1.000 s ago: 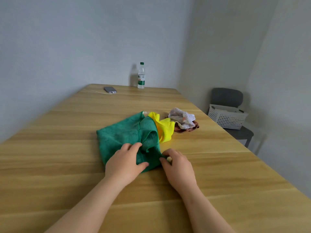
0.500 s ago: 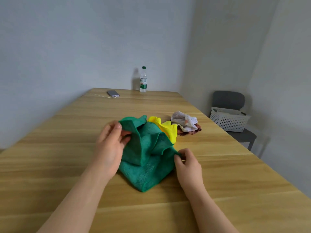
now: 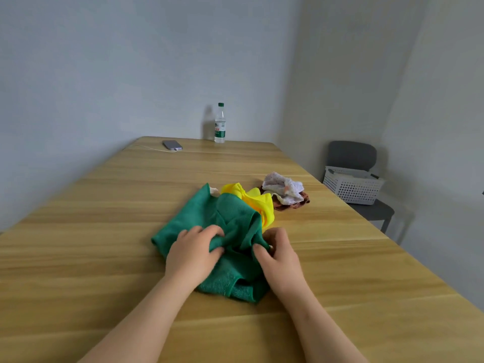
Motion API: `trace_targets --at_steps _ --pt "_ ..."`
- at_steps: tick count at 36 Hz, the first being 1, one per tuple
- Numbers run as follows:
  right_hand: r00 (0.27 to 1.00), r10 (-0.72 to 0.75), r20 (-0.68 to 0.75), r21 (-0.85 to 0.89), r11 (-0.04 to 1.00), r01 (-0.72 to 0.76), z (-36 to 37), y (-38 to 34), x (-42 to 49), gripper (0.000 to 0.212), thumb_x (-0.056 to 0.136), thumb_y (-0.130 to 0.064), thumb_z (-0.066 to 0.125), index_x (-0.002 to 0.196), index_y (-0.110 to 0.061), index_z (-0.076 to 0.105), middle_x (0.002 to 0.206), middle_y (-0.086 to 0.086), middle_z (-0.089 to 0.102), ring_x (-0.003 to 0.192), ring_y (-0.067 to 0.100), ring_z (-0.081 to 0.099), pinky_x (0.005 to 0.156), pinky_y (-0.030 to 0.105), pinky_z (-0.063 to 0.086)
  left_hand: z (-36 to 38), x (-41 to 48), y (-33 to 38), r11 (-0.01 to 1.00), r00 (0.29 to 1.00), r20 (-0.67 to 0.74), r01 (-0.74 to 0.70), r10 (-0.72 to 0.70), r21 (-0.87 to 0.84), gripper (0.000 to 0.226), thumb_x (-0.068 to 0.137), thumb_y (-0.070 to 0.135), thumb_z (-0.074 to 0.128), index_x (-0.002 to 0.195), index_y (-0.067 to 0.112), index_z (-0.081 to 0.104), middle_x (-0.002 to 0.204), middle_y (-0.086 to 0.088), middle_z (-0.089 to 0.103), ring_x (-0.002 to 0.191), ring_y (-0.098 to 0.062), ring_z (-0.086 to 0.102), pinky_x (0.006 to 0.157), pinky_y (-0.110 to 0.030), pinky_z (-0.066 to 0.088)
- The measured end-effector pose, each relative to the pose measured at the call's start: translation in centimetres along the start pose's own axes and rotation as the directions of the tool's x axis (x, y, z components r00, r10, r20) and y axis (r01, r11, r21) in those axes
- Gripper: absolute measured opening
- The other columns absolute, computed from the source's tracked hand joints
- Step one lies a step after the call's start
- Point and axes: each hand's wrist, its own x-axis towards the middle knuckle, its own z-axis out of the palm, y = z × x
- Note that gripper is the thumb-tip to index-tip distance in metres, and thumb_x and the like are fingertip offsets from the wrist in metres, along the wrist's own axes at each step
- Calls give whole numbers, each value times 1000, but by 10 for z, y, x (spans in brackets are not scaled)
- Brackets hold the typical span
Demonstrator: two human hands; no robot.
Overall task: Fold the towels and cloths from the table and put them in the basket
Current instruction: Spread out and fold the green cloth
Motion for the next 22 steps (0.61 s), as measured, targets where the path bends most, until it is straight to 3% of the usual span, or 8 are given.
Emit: trace_targets --at_steps 4,8,10,13,16,18,20,22 --pt "1000 7 -1 -123 992 -7 2 -1 2 38 90 -31 58 125 -26 45 105 -7 63 104 17 59 75 24 42 -1 1 -5 967 984 -176 -29 -16 -254 18 89 29 59 107 26 58 99 9 51 97 -12 51 76 -27 42" --pt "999 -47 -20 -228 973 41 2 2 2 23 94 -24 52 116 -19 56 102 -1 65 103 23 58 66 23 32 -17 7 -3 794 925 -308 -11 -222 -607 11 89 18 60 95 26 54 94 12 57 93 -13 53 80 -27 39" --pt "996 -83 -19 -212 974 77 1 4 2 21 95 -20 50 115 -21 58 102 -2 66 100 21 58 66 23 32 -29 9 2 575 909 -204 45 -362 -817 13 93 18 54 90 31 52 98 7 59 94 -16 57 85 -36 46" --pt "992 -117 -52 -184 977 106 1 5 2 23 95 -17 50 117 -22 58 96 -8 64 90 15 58 65 19 34 -41 11 4 76 908 4 40 -420 -996 19 96 10 46 91 27 54 108 -3 61 109 -24 56 96 -46 44" --pt "977 -132 -169 -36 991 128 0 2 2 20 95 -11 50 111 -17 59 85 -16 59 74 -1 54 61 5 37 -48 10 3 -367 944 204 99 -260 -925 24 90 9 55 113 13 57 116 -12 64 111 -26 59 91 -43 48" --pt "952 -118 -284 132 978 161 -2 -7 2 20 94 -6 49 108 -18 58 85 -17 59 77 -6 54 64 0 38 -53 6 7 -552 957 268 166 -110 -817 64 53 9 87 112 7 62 109 -14 69 97 -26 68 75 -40 57" --pt "891 -159 -425 208 941 267 -6 -19 -1 23 94 -2 48 104 -21 56 86 -19 58 78 -11 55 66 0 38 -53 -2 6 -609 955 291 198 -57 -768 53 36 10 89 86 5 73 89 -15 73 74 -25 72 54 -39 58" --pt "809 -217 -547 204 902 380 -12 -29 -5 25 95 -4 48 101 -28 53 84 -18 58 78 -17 53 67 0 37 -50 -12 8 -467 932 321 212 -166 -858 22 47 25 83 59 10 72 77 -12 73 59 -20 69 50 -28 55"
